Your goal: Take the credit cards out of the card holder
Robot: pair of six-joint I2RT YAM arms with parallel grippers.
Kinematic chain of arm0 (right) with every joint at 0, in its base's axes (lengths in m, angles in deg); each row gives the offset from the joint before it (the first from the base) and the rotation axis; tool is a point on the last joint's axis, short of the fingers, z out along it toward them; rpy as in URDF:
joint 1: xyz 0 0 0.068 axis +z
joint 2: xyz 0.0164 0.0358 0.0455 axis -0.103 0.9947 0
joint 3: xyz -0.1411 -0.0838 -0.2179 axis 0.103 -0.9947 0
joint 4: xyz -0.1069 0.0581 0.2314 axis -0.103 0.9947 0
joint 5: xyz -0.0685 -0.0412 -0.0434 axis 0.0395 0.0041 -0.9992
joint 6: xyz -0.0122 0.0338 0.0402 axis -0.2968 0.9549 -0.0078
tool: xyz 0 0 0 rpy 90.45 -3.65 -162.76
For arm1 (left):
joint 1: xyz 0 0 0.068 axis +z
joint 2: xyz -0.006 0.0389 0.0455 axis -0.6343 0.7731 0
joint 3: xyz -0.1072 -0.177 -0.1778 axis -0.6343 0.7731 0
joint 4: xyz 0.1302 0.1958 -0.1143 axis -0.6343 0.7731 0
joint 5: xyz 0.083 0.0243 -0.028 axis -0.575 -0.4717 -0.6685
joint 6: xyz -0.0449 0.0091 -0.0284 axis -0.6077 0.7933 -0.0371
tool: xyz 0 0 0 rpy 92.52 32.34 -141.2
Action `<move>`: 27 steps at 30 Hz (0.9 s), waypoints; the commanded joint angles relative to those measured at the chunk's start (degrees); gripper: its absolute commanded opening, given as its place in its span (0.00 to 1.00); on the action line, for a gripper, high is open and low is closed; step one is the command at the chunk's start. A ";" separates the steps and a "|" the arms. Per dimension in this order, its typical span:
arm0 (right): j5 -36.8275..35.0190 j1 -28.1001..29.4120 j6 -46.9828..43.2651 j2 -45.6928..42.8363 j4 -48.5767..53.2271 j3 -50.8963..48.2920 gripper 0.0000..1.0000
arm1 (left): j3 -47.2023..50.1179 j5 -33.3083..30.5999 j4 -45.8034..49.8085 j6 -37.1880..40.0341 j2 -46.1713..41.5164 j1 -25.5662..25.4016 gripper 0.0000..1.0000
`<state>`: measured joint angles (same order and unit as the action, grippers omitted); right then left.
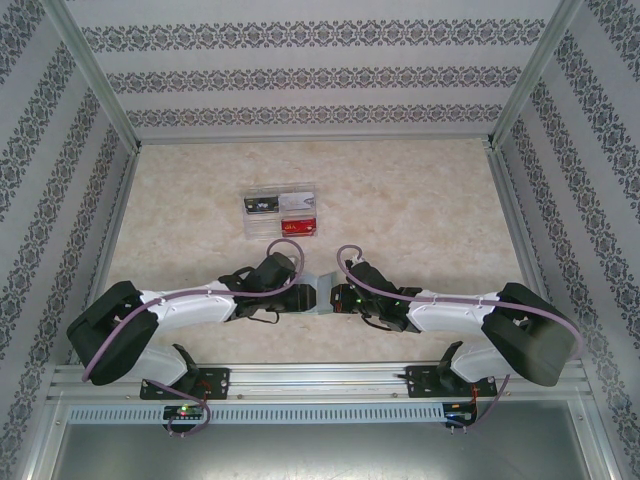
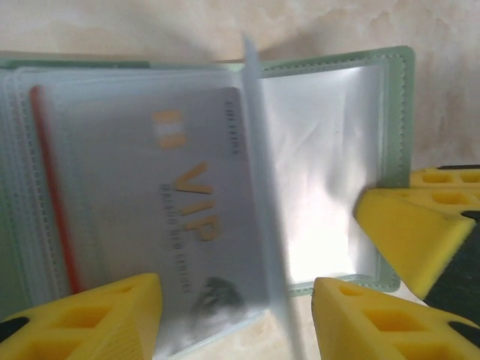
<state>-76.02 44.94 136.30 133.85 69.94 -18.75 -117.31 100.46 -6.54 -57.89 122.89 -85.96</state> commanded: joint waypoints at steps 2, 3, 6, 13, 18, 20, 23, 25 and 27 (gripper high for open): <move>0.30 0.21 -0.16 0.12 -0.31 0.80 0.00 | -2.95 0.41 -1.11 0.79 0.11 -1.35 0.56; 0.25 0.14 -0.30 -0.14 -0.06 0.81 0.01 | -3.24 0.34 -1.09 0.81 0.09 -1.55 0.55; -0.04 -0.18 -0.72 -1.23 0.85 0.68 0.09 | -4.31 0.32 -1.23 0.98 0.54 -2.16 0.52; -0.77 -2.66 -1.75 -7.28 4.47 -1.21 0.23 | -8.00 1.35 -3.53 0.72 5.18 -4.21 0.46; -0.95 -3.86 -2.16 -11.59 6.72 -2.34 0.26 | -9.37 1.09 -3.53 0.19 7.04 -5.09 0.44; -1.03 -4.09 -2.40 -12.40 7.66 -2.47 0.29 | -8.66 -0.34 -2.55 0.27 5.56 -5.06 0.44; -0.80 -4.05 -2.59 -12.69 7.75 -2.49 0.33 | -8.14 -3.28 1.45 1.26 2.39 -5.02 0.43; -0.26 -4.09 -2.80 -12.15 7.44 -2.25 0.33 | -7.57 -5.58 4.17 1.84 0.21 -4.92 0.41; 0.40 -4.02 -2.93 -11.32 7.09 -1.77 0.32 | -7.02 -7.80 7.06 2.12 -1.70 -4.53 0.39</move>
<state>-76.22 41.07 134.68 122.00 76.81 -20.66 -125.35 97.12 -5.10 -57.43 124.16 -90.37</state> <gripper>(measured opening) 0.325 0.396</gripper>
